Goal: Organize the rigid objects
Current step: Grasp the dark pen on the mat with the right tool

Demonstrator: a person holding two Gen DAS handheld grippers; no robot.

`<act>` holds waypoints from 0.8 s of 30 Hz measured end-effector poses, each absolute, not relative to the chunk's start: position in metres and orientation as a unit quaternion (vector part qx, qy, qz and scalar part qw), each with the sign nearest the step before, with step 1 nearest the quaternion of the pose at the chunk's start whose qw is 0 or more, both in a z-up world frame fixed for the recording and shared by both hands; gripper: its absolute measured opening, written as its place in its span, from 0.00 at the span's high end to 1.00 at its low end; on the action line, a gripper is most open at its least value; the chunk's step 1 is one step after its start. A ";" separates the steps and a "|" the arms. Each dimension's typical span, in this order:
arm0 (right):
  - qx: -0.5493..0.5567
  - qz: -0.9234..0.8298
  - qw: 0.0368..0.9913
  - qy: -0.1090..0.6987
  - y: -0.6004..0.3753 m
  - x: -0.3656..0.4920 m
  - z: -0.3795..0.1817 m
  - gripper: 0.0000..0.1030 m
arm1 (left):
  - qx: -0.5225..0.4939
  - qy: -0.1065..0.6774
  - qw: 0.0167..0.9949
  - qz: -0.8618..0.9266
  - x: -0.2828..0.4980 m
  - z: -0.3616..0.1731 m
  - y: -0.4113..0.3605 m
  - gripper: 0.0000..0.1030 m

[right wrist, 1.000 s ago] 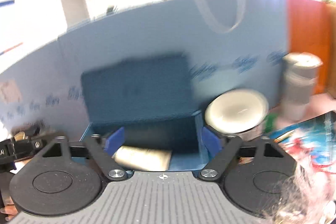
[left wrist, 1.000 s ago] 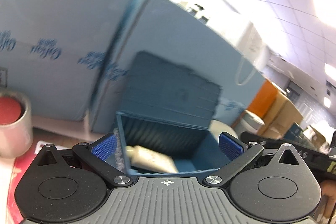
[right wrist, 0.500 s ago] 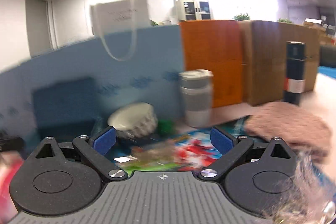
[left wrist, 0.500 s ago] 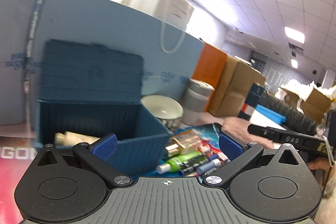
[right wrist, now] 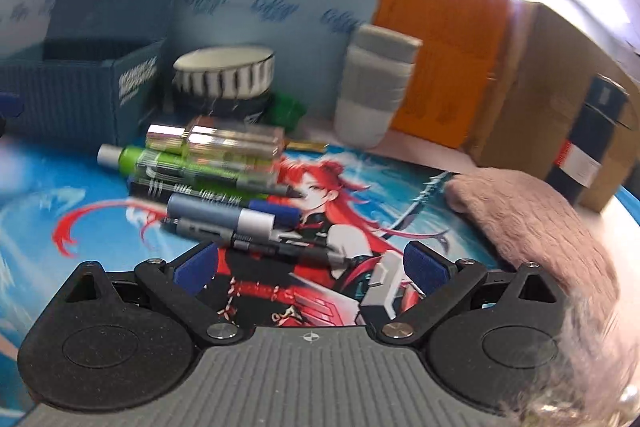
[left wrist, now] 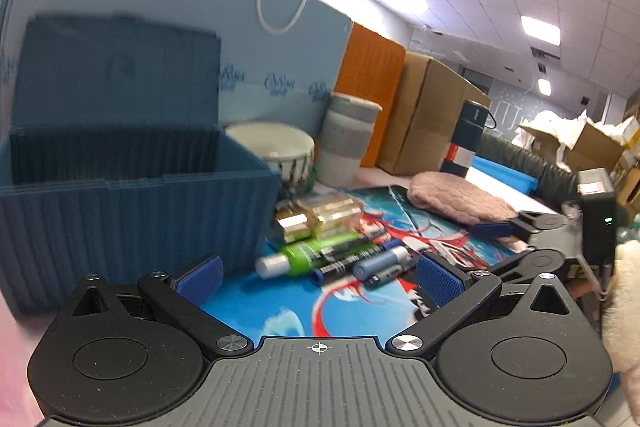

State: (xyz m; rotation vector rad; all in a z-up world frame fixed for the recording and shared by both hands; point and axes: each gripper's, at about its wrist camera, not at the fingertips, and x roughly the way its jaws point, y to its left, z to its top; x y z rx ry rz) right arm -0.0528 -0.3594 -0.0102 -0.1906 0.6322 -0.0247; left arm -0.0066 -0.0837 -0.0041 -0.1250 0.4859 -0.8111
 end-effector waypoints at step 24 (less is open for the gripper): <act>-0.030 0.124 0.909 0.396 -0.369 -0.025 -0.014 0.72 | -0.031 0.225 0.872 -0.434 -0.017 -0.015 -0.100 0.00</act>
